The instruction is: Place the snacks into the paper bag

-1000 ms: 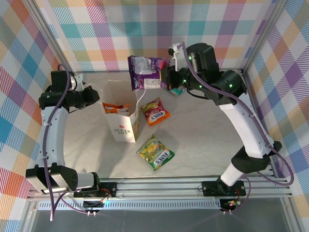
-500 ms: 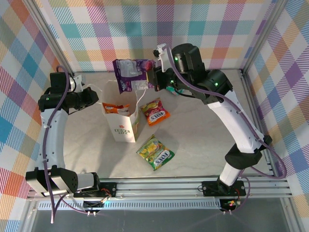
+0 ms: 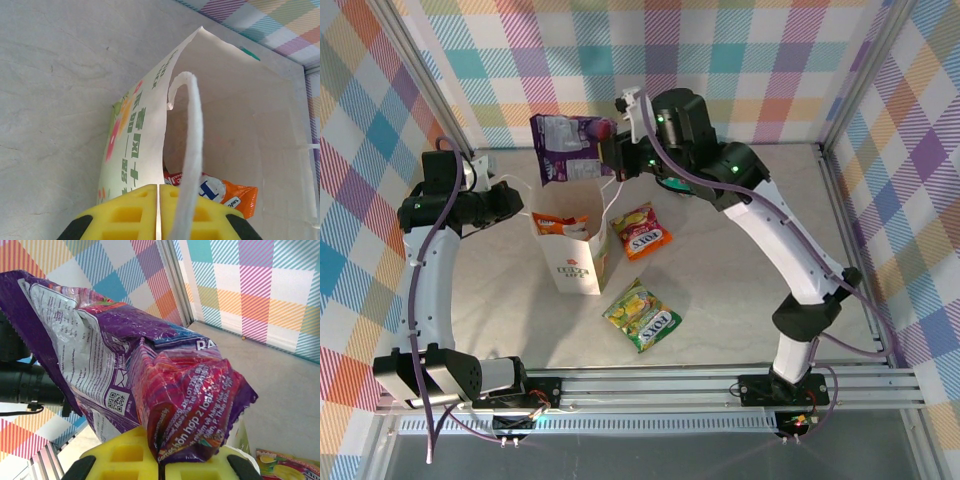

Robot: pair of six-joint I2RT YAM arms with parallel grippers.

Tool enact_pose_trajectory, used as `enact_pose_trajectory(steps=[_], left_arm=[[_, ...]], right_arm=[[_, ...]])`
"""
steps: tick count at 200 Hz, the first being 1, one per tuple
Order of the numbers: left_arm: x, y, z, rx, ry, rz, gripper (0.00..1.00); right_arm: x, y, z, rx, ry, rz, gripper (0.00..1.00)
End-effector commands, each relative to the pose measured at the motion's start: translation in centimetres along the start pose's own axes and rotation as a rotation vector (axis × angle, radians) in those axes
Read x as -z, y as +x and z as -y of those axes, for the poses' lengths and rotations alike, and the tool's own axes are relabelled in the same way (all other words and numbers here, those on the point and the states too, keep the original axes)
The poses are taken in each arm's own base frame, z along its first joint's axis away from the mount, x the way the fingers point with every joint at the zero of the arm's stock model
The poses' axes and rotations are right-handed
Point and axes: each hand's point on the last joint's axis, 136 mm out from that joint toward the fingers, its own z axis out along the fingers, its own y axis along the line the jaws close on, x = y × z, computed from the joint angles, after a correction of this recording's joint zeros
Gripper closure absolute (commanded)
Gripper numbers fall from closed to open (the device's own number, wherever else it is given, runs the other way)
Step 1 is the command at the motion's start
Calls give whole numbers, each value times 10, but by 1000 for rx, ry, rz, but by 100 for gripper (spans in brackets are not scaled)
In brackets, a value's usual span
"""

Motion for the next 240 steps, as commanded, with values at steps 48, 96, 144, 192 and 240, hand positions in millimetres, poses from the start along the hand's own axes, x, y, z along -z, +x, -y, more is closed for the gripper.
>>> enact_pose_trajectory(steps=[48,96,144,192,240], left_arm=[[0,6,-5,-3,3,-6,90],[3,5,-5,-8,2,2,90],[4,3,-5,-8,5,3,89],[6,1,-5,-8,6,9,89],[3,2,-10,-5,-8,6,90]], right_arm=[[-18,-21,-17,-22,-88,88,100],[-38,-13,-13,-42,-90,67,100],[-53,-4,-8,-55,-79,47,99],[-73,6,0,-82,-58,27,100],[-90,14,14,-110,0,19,100]])
